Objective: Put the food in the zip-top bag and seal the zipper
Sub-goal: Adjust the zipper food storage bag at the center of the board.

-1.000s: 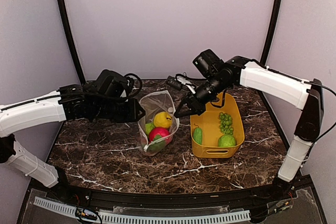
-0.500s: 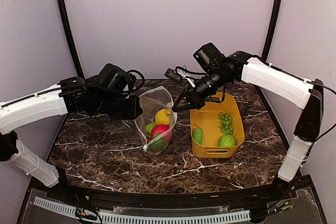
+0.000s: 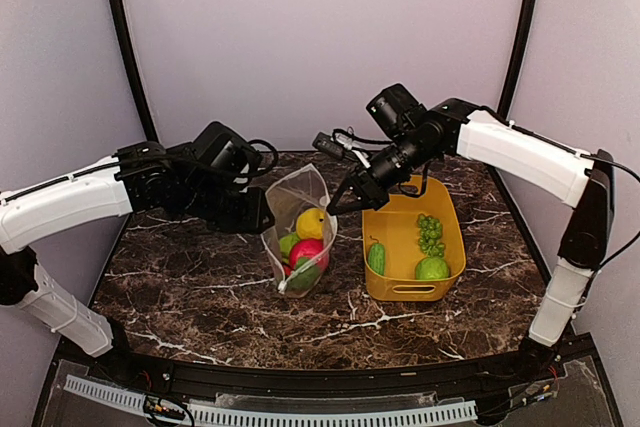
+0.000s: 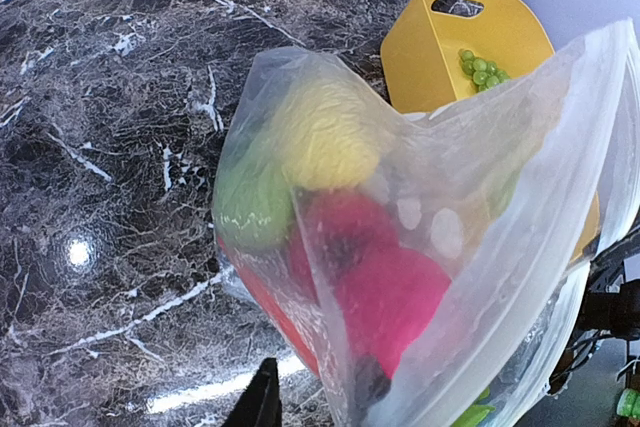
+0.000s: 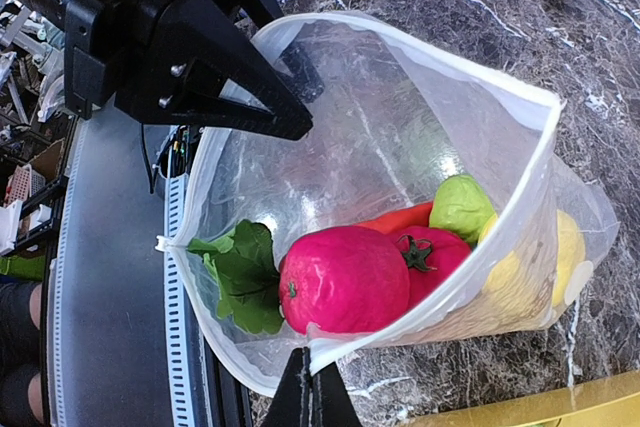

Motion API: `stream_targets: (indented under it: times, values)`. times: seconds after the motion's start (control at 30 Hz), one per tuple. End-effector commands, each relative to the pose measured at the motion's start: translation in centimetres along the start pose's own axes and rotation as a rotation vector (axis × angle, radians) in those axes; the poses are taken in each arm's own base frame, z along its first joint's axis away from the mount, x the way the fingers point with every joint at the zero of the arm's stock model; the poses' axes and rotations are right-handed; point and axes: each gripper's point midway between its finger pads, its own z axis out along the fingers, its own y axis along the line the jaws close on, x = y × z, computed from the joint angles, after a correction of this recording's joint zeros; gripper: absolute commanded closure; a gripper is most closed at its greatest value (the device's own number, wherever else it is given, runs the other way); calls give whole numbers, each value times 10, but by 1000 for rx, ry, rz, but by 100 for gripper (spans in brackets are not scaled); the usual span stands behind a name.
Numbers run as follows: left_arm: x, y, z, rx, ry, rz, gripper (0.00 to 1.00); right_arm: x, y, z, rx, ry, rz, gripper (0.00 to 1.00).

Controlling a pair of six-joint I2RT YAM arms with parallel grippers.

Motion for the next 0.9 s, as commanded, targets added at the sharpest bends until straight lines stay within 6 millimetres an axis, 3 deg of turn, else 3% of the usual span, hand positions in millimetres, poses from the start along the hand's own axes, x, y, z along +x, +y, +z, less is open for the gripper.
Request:
stream_targets:
  times: [0.0,0.3,0.4,0.5,0.7,0.87]
  values:
    - [10,-5,-9,17,39,-7,74,-10,-2,-3,-2,-23,-1,100]
    - [22,-8,-5,6,89,-28,76,-9,-7,-6,29,-24,3,100]
    - [21,-6,-8,-1,75,-34,64,-8,-7,-6,26,-25,7,100]
    - [17,-6,-12,4,46,-34,59,-8,-7,-4,19,-28,8,100]
    - [12,-12,-17,43,-12,-49,68,-7,-12,-4,31,-24,18,100]
    - [7,-23,-28,73,-74,-8,68,-10,-20,-10,33,-42,46,100]
